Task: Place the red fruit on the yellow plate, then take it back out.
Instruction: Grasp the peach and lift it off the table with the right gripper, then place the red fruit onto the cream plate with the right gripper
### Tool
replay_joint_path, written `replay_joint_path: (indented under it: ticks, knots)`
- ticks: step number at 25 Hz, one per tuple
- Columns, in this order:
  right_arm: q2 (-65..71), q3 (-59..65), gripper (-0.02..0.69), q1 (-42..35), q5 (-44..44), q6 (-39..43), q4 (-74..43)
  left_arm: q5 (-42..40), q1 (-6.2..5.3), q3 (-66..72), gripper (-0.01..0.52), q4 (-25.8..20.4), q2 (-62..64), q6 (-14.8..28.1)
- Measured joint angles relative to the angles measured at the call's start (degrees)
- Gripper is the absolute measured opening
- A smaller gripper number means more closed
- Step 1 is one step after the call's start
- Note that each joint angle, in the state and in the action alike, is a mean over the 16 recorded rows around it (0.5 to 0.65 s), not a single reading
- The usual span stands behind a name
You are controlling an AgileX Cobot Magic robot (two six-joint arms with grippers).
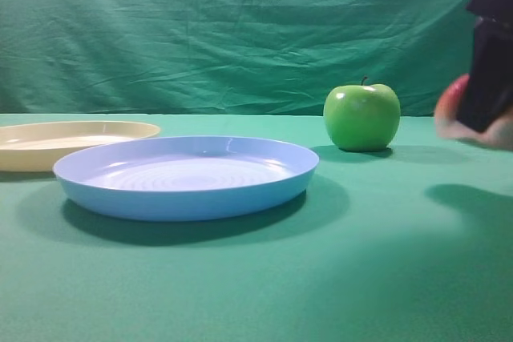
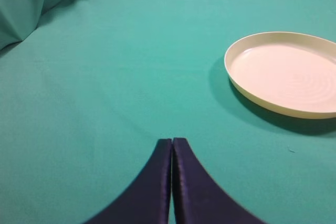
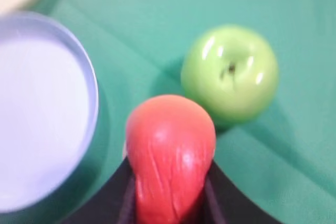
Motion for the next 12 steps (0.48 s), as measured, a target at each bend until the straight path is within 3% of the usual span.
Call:
replay_joint_path:
  ticks: [12]
  knots:
    - [16.09,-26.29,0.186,13.26,3.07,0.01,3.89,0.00,0.00,0.00,0.000,0.00,0.00,0.00]
